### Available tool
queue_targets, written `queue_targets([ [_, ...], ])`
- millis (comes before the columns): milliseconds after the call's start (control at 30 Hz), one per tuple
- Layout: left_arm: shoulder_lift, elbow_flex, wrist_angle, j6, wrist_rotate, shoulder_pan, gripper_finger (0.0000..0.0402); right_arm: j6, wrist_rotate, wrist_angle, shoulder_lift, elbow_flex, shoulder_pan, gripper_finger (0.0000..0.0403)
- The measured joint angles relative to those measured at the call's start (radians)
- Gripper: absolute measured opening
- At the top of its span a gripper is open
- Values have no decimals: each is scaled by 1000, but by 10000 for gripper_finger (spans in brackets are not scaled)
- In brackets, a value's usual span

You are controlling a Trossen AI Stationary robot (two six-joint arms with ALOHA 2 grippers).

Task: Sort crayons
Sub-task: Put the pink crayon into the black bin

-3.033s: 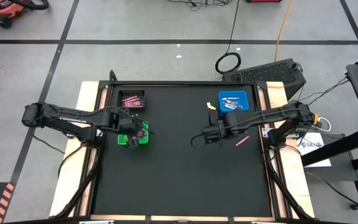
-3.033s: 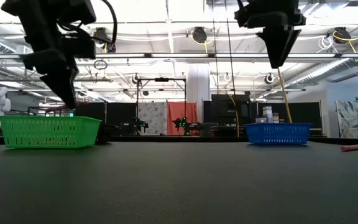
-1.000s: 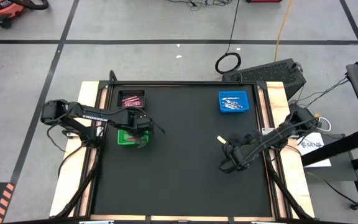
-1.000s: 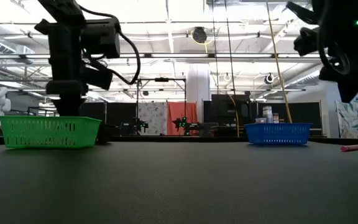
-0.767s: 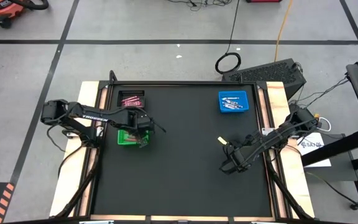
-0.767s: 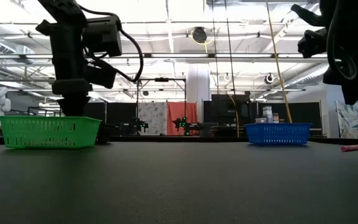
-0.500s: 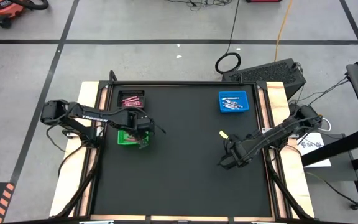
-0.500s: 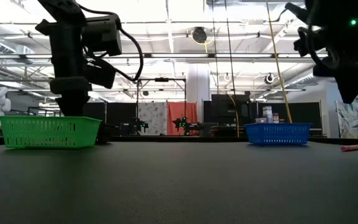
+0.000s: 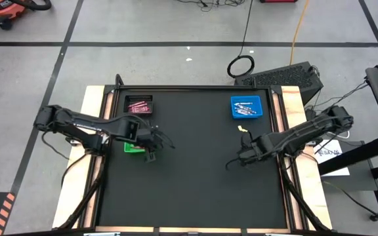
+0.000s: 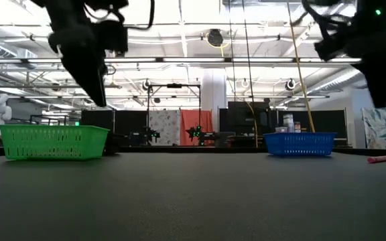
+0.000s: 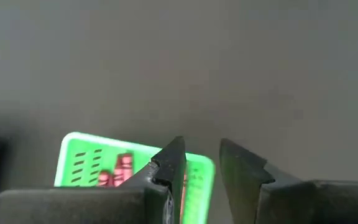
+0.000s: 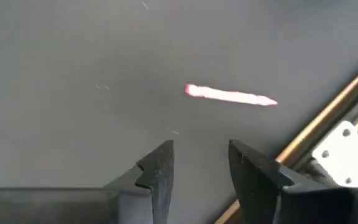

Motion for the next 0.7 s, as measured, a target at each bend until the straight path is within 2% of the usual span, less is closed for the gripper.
queue_targets([
  [200, -35, 42, 0, -6, 42, -91, 97, -84, -29, -1, -21, -152, -60, 139],
  [333, -52, 71, 2, -7, 45, -154, 97, -211, -30, 36, -21, -232, -86, 139],
  [700, -59, 74, -2, -9, 46, -199, 97, -573, -55, 96, -21, -254, -169, 139],
])
